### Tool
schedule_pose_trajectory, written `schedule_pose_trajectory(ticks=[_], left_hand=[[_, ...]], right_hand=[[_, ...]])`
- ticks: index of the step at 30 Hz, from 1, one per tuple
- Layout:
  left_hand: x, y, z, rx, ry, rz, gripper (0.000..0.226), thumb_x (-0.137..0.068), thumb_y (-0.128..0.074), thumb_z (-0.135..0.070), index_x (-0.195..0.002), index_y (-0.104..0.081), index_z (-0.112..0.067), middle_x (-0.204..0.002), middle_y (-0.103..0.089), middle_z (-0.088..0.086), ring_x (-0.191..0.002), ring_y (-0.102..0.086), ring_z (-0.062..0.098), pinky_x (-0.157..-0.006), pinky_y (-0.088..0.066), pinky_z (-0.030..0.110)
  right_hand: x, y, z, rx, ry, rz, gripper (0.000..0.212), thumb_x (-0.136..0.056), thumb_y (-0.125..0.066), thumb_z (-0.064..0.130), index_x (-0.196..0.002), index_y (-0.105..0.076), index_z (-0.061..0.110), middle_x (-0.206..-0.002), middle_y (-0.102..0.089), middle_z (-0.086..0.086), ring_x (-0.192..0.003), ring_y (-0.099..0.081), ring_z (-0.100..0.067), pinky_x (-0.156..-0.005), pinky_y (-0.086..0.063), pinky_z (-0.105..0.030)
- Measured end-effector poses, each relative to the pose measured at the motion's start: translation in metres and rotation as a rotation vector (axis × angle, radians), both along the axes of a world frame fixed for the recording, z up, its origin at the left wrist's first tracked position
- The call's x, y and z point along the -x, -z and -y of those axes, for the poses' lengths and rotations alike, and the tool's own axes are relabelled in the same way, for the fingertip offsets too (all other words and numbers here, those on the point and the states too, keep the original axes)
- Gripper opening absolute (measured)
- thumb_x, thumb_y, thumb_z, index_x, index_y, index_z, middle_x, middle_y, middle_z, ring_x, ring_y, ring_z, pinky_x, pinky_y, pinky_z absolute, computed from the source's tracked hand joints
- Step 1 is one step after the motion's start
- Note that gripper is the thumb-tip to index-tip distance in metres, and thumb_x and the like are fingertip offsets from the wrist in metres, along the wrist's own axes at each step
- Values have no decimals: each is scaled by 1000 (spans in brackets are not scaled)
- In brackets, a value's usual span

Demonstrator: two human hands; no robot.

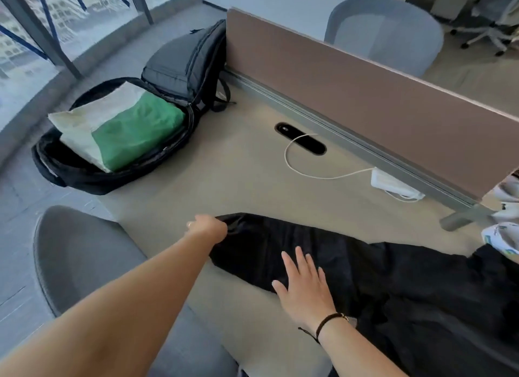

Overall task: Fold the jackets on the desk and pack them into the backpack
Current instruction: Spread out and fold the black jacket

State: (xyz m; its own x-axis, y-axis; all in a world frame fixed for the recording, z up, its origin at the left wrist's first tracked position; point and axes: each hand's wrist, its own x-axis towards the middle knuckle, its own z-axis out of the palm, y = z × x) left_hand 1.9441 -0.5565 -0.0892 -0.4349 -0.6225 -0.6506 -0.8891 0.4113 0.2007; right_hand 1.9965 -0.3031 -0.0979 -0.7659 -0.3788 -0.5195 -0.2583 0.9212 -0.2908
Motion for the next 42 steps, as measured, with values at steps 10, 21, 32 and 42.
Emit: schedule_pose_trajectory(ticks=[10,21,32,42], left_hand=[[-15,38,30,-149,-332,-98,45,-79,-76,-19,-113,-55,1,-113,-59,18,-110,-59,31,-94,-55,42],[-4,-41,-43,-707,-595,-505,24,-77,-78,5,-95,-70,-9,-88,-71,9,-82,-68,24,-78,-58,34],[-48,-46,-218,-685,999,-501,94,-89,-64,-34,-161,-5,-30,-166,5,-18,-154,5,12,-123,-20,34],[-71,-17,-288,-286,1359,-338,95,-97,-55,-41,-159,13,-19,-166,21,1,-153,19,24,-126,2,43]], right_hand=[[14,20,63,-28,56,278,62,-101,-30,61,-158,-20,38,-168,12,2,-154,12,-25,-123,1,-50],[48,-45,36,728,1076,752,70,-93,-36,74,-143,-53,27,-153,-46,-5,-145,-37,-22,-122,-19,-44],[29,-85,-102,1085,1573,497,39,-95,-63,36,-123,-68,8,-116,-72,-17,-110,-67,-36,-97,-53,-50],[-40,-77,-263,1120,1872,313,42,-106,-47,23,-144,-45,5,-141,-53,-23,-106,-60,-41,-82,-49,-55]])
